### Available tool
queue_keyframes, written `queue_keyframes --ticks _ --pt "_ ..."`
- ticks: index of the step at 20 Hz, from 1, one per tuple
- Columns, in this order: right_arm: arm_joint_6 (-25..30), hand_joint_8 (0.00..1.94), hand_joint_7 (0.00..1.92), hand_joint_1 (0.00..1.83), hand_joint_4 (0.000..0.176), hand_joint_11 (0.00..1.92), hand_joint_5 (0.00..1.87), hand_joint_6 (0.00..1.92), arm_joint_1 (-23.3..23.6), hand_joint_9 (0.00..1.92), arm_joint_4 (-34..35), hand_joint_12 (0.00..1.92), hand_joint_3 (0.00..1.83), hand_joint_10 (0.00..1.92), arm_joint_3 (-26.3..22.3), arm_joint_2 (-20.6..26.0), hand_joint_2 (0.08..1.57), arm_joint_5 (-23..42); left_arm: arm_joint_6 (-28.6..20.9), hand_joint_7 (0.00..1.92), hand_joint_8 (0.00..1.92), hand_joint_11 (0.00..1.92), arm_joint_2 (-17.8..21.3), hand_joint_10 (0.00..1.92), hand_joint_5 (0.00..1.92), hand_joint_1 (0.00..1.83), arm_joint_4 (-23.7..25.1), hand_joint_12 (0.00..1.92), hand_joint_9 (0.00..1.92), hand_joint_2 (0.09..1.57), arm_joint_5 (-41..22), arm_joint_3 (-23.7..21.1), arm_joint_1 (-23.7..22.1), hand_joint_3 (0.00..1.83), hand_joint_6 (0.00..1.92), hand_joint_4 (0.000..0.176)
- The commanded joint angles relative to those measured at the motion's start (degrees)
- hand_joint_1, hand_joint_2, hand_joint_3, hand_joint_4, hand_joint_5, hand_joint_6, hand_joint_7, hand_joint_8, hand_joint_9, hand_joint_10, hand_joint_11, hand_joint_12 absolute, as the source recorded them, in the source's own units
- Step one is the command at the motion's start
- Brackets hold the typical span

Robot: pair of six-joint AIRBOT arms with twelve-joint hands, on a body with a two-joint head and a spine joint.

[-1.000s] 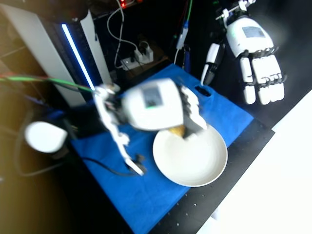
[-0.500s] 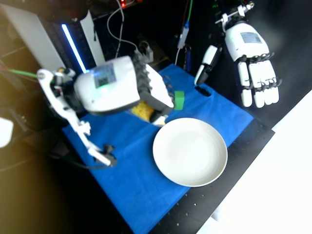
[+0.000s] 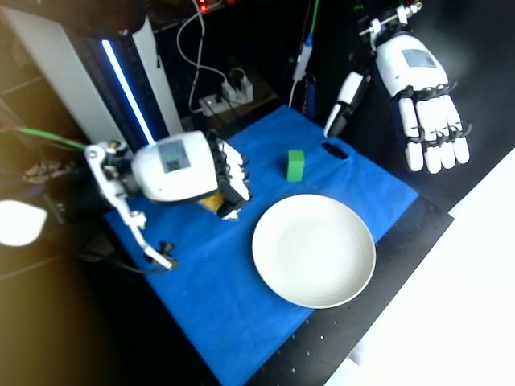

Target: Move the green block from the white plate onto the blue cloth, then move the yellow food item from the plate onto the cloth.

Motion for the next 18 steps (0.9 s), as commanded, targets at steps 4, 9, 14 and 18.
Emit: queue_keyframes --ticks 4,9,14,18 --pt "-0.2 1.10 1.07 1.28 0.000 0.90 1.11 0.51 -0.4 1.07 3.3 1.67 0.00 1.18 0.7 -1.2 1.08 4.2 -0.1 0.16 0.00 0.02 0.3 0.00 0.00 0.79 -1.1 0.08 0.09 0.69 -5.9 0.2 -0.5 0.00 0.00 0.176" --pt "-0.2 0.18 1.10 0.98 0.000 0.73 0.88 0.10 -1.2 1.11 5.0 1.30 0.00 0.36 1.8 -2.1 0.99 4.0 -0.1 0.17 0.01 0.03 0.3 0.00 0.00 0.77 -1.1 0.09 0.09 0.70 -6.0 0.1 -0.5 0.00 0.00 0.176" --pt "-0.2 0.00 0.36 0.46 0.082 0.05 0.16 0.00 -1.2 0.40 7.4 0.95 0.00 0.00 2.1 -1.9 0.93 4.7 -0.1 0.16 0.00 0.00 0.2 0.00 0.00 0.81 -1.1 0.07 0.08 0.71 -6.3 0.1 -0.4 0.00 0.00 0.176" --pt "-0.2 0.00 0.24 0.17 0.119 0.00 0.08 0.00 -1.2 0.25 10.6 0.81 0.00 0.01 2.3 -1.0 0.89 7.5 -1.1 0.16 0.00 0.04 0.3 0.00 0.00 0.76 -1.2 0.08 0.08 0.69 -8.5 -0.2 0.0 0.00 0.00 0.176"
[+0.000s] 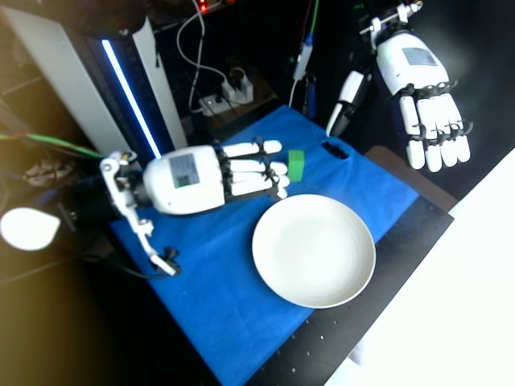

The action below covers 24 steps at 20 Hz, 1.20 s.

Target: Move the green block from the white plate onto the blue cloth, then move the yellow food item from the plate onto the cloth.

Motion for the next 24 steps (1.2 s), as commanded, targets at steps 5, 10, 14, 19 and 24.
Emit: queue_keyframes --ticks 5,10,14,19,24 --pt "0.0 0.00 0.21 0.00 0.040 0.00 0.01 0.00 0.7 0.13 9.4 0.44 0.00 0.01 1.8 0.1 0.98 10.5 -1.5 0.14 0.00 0.05 0.3 0.00 0.00 0.70 -1.1 0.09 0.08 0.73 -8.9 -0.4 0.3 0.01 0.00 0.176" --pt "0.0 0.00 0.28 0.06 0.019 0.00 0.14 0.00 2.3 0.20 13.8 0.88 0.00 0.00 2.5 1.7 0.99 12.2 -2.9 0.12 0.00 0.00 1.3 0.00 0.00 0.66 -2.8 0.07 0.05 0.73 -14.0 -1.4 1.9 0.00 0.00 0.176" --pt "0.0 0.00 0.27 0.04 0.037 0.00 0.10 0.00 3.5 0.25 18.2 0.48 0.00 0.00 4.1 2.0 1.01 13.5 -2.8 0.11 0.00 0.11 3.0 0.01 0.00 0.63 -7.0 0.12 0.09 0.74 -20.6 -3.1 4.0 0.01 0.00 0.176" --pt "0.0 0.00 0.17 0.03 0.023 0.00 0.08 0.00 3.4 0.14 24.9 0.50 0.00 0.00 5.1 2.0 0.90 18.5 -1.9 0.13 0.01 0.13 6.1 0.01 0.00 0.60 -10.9 0.13 0.12 0.75 -32.4 -7.4 6.9 0.00 0.00 0.176" --pt "0.0 0.00 0.17 0.07 0.000 0.00 0.04 0.00 3.4 0.18 29.5 0.37 0.00 0.00 5.1 2.8 0.87 21.8 1.1 0.15 0.00 0.10 8.7 0.01 0.00 0.61 -14.3 0.13 0.15 0.69 -41.5 -11.0 9.4 0.00 0.00 0.159"
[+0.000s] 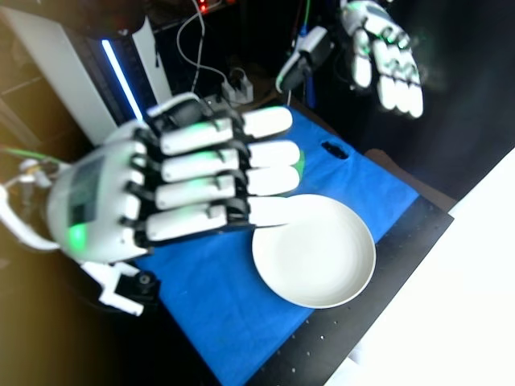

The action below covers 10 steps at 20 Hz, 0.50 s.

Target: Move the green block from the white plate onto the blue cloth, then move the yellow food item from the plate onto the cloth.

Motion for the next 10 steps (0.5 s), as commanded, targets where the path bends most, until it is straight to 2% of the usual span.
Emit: queue_keyframes --ticks 1,2,5,6,7,8,9,10 --pt "0.2 0.00 0.17 0.07 0.000 0.00 0.04 0.00 0.9 0.18 3.9 0.37 0.00 0.00 0.1 0.3 0.87 7.8 0.5 0.15 0.00 0.10 0.3 0.01 0.00 0.61 -2.1 0.13 0.15 0.69 -9.3 -0.6 -0.2 0.00 0.00 0.159" --pt "0.2 0.00 0.16 0.08 0.000 0.00 0.02 0.00 0.9 0.16 4.6 0.32 0.00 0.00 0.0 0.3 0.89 8.5 1.5 0.12 0.00 0.06 0.9 0.00 0.01 0.45 -3.2 0.11 0.10 0.75 -11.0 -1.4 0.5 0.02 0.00 0.174" --pt "0.2 0.00 0.14 0.03 0.000 0.00 0.01 0.00 0.9 0.14 6.3 0.26 0.00 0.00 -0.6 0.6 0.90 12.0 4.5 0.12 0.00 0.05 3.3 0.00 0.01 0.39 -6.2 0.11 0.08 0.76 -17.4 -4.1 3.7 0.01 0.00 0.176" --pt "0.2 0.01 0.16 0.00 0.000 0.00 0.01 0.00 0.9 0.14 6.9 0.24 0.00 0.00 -1.0 1.0 0.90 13.2 4.8 0.05 0.00 0.04 3.6 0.00 0.00 0.50 -6.5 0.11 0.02 0.74 -18.6 -4.5 4.2 0.00 0.00 0.154" --pt "0.2 0.01 0.16 0.00 0.000 0.00 0.01 0.00 0.9 0.14 7.4 0.24 0.00 0.00 -1.7 1.6 0.90 13.9 5.0 0.05 0.00 0.04 3.6 0.00 0.00 0.50 -6.6 0.11 0.02 0.74 -19.4 -4.7 4.3 0.00 0.00 0.154" --pt "0.2 0.00 0.16 0.00 0.000 0.00 0.03 0.00 0.9 0.13 7.7 0.19 0.00 0.00 -2.9 2.7 0.91 14.7 5.2 0.01 0.00 0.02 3.6 0.00 0.00 0.51 -6.6 0.10 0.01 0.78 -20.2 -5.0 4.3 0.01 0.00 0.143" --pt "0.2 0.01 0.14 0.00 0.000 0.00 0.05 0.00 0.9 0.11 7.7 0.10 0.00 0.00 -4.5 4.0 0.94 15.4 5.3 0.01 0.00 0.05 3.7 0.01 0.00 0.50 -6.6 0.11 0.02 0.76 -21.0 -5.3 4.4 0.00 0.00 0.143" --pt "0.2 0.00 0.10 0.00 0.000 0.00 0.03 0.00 0.9 0.07 7.7 0.08 0.00 0.00 -5.9 5.0 0.93 15.9 5.7 0.01 0.00 0.03 3.9 0.00 0.00 0.51 -6.7 0.11 0.02 0.76 -22.0 -5.7 4.7 0.00 0.00 0.128"
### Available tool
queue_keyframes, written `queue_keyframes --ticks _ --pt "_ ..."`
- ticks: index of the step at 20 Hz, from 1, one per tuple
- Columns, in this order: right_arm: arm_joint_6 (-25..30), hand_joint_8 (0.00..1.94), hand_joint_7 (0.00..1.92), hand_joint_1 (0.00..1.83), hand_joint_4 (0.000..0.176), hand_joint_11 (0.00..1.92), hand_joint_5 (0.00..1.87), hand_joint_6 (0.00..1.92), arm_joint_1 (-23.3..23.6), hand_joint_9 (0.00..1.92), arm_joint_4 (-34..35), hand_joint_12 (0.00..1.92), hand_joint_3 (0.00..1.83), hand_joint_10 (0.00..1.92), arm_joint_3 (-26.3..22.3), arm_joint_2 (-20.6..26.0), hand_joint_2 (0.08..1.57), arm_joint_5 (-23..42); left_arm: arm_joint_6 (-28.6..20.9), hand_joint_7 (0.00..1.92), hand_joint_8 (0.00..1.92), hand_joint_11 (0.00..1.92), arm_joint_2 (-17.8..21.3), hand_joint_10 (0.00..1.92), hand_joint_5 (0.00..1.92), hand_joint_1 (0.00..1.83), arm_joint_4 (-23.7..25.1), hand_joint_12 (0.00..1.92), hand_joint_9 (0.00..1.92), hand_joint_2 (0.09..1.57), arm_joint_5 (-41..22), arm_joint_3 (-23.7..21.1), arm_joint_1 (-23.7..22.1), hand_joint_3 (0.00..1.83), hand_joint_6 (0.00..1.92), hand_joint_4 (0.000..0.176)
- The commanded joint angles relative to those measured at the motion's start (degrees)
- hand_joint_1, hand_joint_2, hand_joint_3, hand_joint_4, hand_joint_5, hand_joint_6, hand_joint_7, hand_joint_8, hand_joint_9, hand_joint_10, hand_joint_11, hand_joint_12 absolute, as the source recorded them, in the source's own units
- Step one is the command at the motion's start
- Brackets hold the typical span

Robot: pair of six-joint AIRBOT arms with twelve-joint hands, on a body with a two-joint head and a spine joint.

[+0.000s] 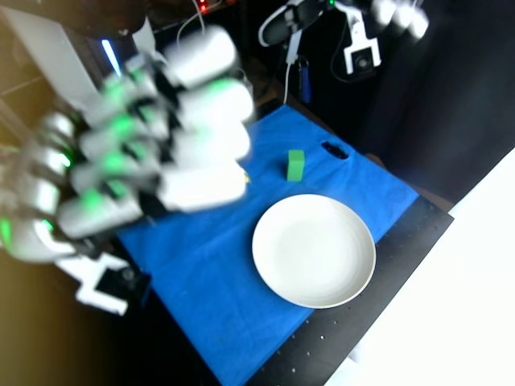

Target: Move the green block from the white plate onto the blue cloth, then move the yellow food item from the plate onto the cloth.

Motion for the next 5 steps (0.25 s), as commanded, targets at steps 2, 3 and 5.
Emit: queue_keyframes --ticks 2,3,5 --pt "0.2 0.01 0.07 0.02 0.000 0.00 0.01 0.00 0.8 0.03 2.3 0.00 0.00 0.00 -1.2 1.0 0.89 7.9 1.3 0.00 0.00 0.02 0.8 0.00 0.00 0.55 -2.3 0.01 0.01 0.79 -9.8 -1.0 0.5 0.00 0.00 0.118" --pt "0.2 0.01 0.07 0.02 0.000 0.00 0.01 0.00 0.8 0.03 2.3 0.00 0.00 0.00 -1.7 1.4 0.89 8.6 2.1 0.00 0.00 0.02 1.2 0.00 0.00 0.55 -2.8 0.01 0.01 0.79 -11.0 -1.5 1.0 0.00 0.00 0.118" --pt "0.2 0.02 0.11 0.05 0.022 0.00 0.02 0.01 0.8 0.04 2.3 0.00 0.01 0.01 -3.9 3.0 0.94 10.4 3.9 0.01 0.00 0.06 2.4 0.01 0.00 0.58 -4.3 0.03 0.02 0.80 -14.9 -2.9 2.5 0.00 0.00 0.133"
